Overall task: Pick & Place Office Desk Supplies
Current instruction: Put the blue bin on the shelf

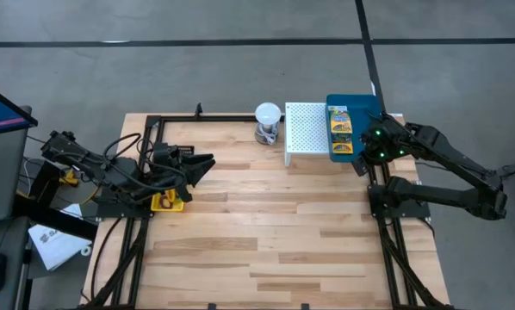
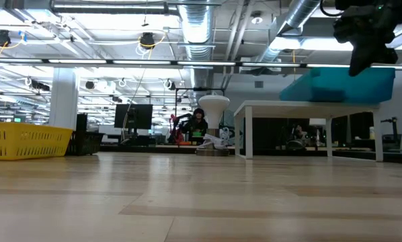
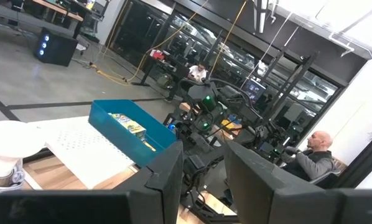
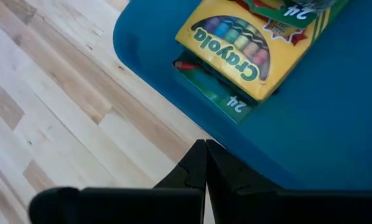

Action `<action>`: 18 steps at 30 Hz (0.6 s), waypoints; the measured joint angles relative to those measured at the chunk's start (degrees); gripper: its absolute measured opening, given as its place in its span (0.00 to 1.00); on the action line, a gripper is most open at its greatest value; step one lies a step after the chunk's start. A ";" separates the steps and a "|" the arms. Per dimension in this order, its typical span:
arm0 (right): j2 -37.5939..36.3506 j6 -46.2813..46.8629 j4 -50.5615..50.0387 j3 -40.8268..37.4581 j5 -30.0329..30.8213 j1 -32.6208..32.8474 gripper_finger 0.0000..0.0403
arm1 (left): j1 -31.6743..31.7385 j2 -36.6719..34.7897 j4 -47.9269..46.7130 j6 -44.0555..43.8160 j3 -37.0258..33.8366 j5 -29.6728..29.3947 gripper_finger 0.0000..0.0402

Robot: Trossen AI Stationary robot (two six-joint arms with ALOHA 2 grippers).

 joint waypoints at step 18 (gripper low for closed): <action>0.00 0.01 1.09 0.00 1.38 0.00 0.00 | 0.00 -0.02 0.00 -0.08 0.00 -0.21 0.28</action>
